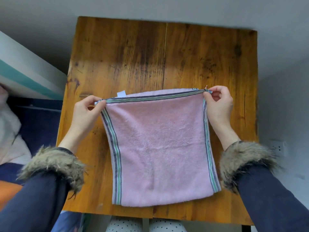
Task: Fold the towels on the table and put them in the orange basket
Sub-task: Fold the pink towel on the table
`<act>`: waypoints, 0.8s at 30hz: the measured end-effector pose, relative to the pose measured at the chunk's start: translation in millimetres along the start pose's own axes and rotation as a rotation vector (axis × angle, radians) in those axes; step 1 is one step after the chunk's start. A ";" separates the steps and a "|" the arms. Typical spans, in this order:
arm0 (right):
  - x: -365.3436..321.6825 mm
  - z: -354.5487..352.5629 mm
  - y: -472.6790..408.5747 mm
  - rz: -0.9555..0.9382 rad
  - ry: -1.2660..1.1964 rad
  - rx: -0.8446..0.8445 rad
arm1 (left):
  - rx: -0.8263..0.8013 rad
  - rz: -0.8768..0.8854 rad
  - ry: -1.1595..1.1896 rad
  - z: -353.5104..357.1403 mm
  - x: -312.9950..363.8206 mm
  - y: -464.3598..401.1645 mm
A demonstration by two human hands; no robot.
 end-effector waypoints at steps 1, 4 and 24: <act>-1.9 0.7 -2.0 -0.017 -0.007 -0.005 | 0.025 -0.007 0.053 -0.4 -3.3 -1.7; -0.2 8.3 -11.9 -0.032 0.016 -0.049 | 0.078 -0.053 0.077 2.5 -15.1 -10.7; 12.6 69.0 -63.8 -0.154 0.735 -0.674 | -0.180 -0.185 -0.365 34.2 -39.5 -57.3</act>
Point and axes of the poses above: each hand's wrist, its own y-axis away from the middle knuckle, its own z-axis out of the palm, x = y × z, the point moved 8 cm from there along -y, towards the middle knuckle, and after that the axes turned 10 degrees about -x, right-handed, at the moved point
